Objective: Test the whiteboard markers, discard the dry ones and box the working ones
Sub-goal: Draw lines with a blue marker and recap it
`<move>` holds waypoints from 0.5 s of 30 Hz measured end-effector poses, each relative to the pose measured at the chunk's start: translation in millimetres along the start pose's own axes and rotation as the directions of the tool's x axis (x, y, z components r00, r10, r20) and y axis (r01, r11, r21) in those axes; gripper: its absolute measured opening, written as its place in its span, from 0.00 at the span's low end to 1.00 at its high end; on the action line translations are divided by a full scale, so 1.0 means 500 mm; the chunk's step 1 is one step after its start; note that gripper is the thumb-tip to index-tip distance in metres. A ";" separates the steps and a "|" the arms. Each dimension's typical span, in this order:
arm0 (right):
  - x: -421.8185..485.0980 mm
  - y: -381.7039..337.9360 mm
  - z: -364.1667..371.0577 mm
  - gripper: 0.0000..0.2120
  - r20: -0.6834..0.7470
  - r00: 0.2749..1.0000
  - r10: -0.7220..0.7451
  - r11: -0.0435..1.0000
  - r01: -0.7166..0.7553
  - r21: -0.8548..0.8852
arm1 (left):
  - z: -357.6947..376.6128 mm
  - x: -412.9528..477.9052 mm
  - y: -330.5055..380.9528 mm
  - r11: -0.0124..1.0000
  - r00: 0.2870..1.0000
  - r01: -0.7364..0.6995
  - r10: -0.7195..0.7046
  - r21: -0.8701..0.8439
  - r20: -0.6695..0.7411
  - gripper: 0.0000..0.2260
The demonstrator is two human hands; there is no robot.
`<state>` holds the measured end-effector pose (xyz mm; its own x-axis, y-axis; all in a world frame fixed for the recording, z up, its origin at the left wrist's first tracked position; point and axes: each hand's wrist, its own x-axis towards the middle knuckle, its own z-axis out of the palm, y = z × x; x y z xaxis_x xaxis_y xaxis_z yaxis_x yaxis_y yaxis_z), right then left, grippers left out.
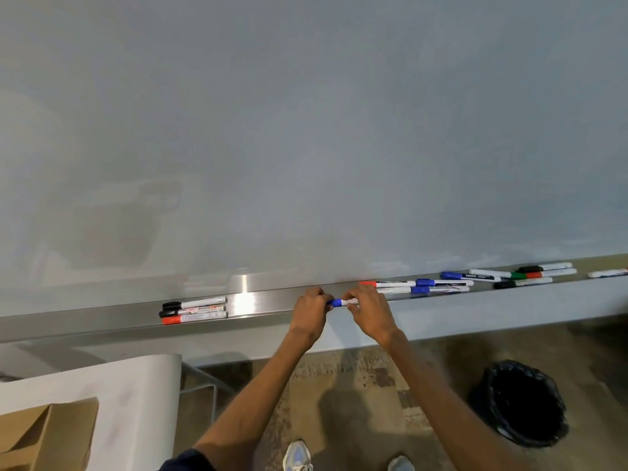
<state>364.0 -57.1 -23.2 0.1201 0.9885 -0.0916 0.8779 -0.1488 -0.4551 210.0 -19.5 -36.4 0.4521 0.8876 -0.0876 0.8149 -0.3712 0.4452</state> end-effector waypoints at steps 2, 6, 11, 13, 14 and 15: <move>0.001 -0.003 0.000 0.07 0.000 1.000 -0.021 0.999 0.021 -0.037 | -0.005 -0.003 -0.001 1.000 1.000 -0.010 0.010 0.018 0.013 0.12; 0.003 -0.020 -0.013 0.09 -0.006 0.995 -0.103 0.991 0.103 -0.080 | -0.032 -0.017 -0.015 0.999 0.998 -0.048 0.049 0.013 -0.047 0.11; 0.005 -0.062 -0.042 0.12 0.017 0.979 -0.201 0.979 0.200 0.027 | -0.086 -0.022 -0.035 0.989 0.988 -0.143 0.140 -0.035 -0.072 0.09; 0.005 -0.076 -0.052 0.13 0.046 0.970 -0.238 0.970 0.235 0.064 | -0.107 -0.024 -0.042 0.977 0.976 -0.212 0.212 -0.005 -0.041 0.09; 0.005 -0.081 -0.054 0.14 0.056 0.965 -0.257 0.965 0.254 0.061 | -0.117 -0.026 -0.046 0.969 0.968 -0.247 0.247 0.013 -0.032 0.09; 0.005 -0.086 -0.058 0.14 0.062 0.960 -0.274 0.961 0.272 0.046 | -0.126 -0.027 -0.050 0.962 0.962 -0.271 0.272 0.030 -0.036 0.10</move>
<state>339.9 -47.3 21.9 -0.1543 0.9879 -0.0180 0.8554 0.1244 -0.5029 160.6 -5.1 9.7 0.6434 0.7624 0.0685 0.6725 -0.6058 0.4251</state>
